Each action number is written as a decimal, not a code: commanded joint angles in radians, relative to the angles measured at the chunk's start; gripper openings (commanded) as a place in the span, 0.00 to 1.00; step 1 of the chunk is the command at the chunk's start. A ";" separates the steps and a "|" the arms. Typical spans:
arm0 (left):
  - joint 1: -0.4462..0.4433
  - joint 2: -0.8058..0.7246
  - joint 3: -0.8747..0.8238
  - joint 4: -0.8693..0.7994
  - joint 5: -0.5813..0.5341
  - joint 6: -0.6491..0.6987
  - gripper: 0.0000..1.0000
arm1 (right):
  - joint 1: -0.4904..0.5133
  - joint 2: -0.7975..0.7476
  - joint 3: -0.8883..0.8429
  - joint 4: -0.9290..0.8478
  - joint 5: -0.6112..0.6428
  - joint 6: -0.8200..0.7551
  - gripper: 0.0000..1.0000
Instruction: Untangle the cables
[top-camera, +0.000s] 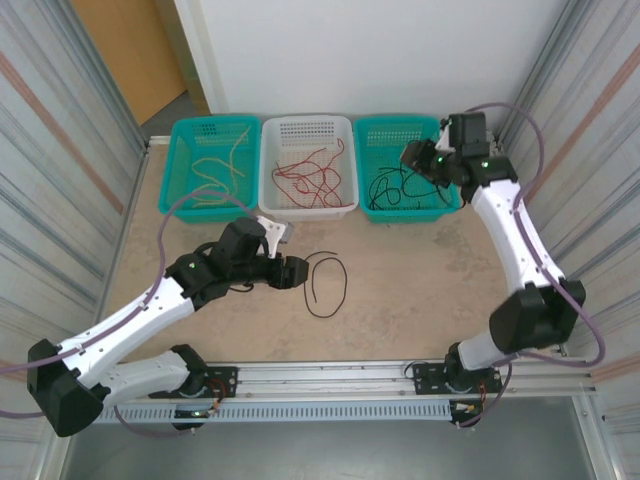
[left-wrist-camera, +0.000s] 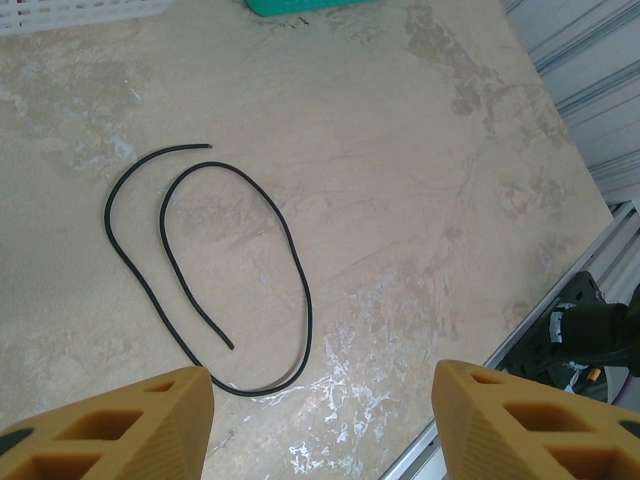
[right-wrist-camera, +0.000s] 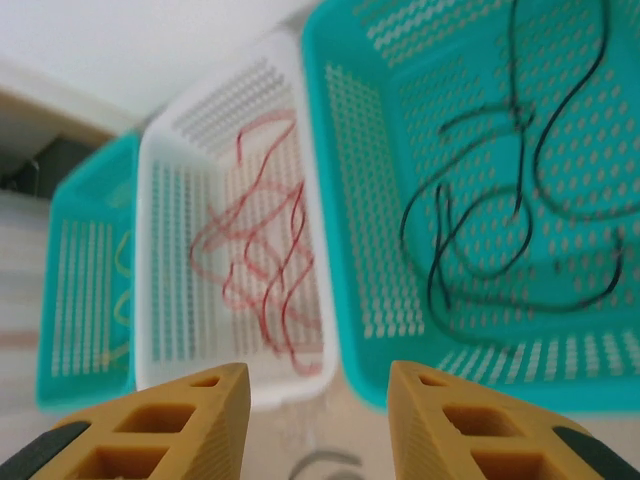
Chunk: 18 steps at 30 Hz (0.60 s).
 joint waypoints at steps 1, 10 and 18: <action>0.004 -0.010 -0.038 0.038 0.017 -0.025 0.61 | 0.126 -0.130 -0.122 -0.017 0.112 -0.024 0.40; 0.009 0.062 0.050 0.024 0.026 -0.016 0.59 | 0.517 -0.272 -0.384 -0.019 0.351 0.111 0.46; 0.030 0.031 -0.002 0.067 -0.008 -0.082 0.61 | 0.633 -0.252 -0.532 0.015 0.383 0.217 0.54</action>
